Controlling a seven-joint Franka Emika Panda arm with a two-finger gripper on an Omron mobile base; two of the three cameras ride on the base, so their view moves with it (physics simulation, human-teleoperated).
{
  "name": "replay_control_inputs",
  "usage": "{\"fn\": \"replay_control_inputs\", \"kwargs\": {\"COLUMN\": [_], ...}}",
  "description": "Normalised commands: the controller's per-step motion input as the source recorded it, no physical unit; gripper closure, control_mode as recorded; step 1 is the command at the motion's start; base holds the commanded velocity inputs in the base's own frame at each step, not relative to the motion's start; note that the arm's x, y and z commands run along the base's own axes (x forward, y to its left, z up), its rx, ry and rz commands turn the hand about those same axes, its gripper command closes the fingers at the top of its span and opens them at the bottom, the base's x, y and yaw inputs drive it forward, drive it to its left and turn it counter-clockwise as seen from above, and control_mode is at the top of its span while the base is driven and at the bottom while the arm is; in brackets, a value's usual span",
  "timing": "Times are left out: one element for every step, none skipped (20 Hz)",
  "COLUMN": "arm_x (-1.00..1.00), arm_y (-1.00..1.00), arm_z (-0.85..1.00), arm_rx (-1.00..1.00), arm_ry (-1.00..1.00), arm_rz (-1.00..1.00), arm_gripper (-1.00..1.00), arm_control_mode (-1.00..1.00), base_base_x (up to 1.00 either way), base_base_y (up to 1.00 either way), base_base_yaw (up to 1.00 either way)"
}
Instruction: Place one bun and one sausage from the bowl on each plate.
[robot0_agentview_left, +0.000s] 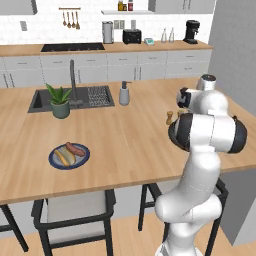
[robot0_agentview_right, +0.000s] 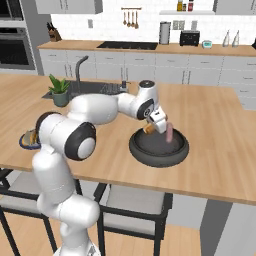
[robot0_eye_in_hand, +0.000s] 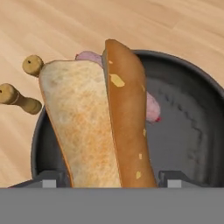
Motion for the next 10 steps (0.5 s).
{"fn": "replay_control_inputs", "kwargs": {"arm_x": [-0.67,-0.71,-0.81,-0.93,-0.96,-0.96,-0.98,-0.99,-0.98,-0.97], "arm_y": [0.11,0.19,0.23,0.33,0.54,0.66,0.72,0.81,0.87,0.94], "arm_z": [1.0,1.0,1.0,1.0,1.0,0.93,0.89,0.81,0.76,0.7], "arm_rx": [0.0,-0.02,-0.03,-0.04,-0.06,-0.07,-0.07,-0.06,-0.05,-0.04], "arm_ry": [0.0,0.0,0.0,0.01,0.05,0.09,0.1,0.11,0.12,0.11], "arm_rz": [0.0,0.0,0.0,0.0,0.0,0.01,0.02,0.04,0.05,0.05], "arm_gripper": [1.0,1.0,1.0,1.0,1.0,1.0,1.0,1.0,1.0,1.0], "arm_control_mode": [-1.0,-1.0,-1.0,-1.0,-1.0,-1.0,-1.0,-1.0,-1.0,-1.0], "base_base_x": [0.0,0.0,0.0,0.0,0.0,0.0,0.0,0.0,0.0,0.0], "base_base_y": [0.0,0.0,0.0,0.0,0.0,0.0,0.0,0.0,0.0,0.0], "base_base_yaw": [0.0,0.0,0.0,0.0,0.0,0.0,0.0,0.0,0.0,0.0]}}
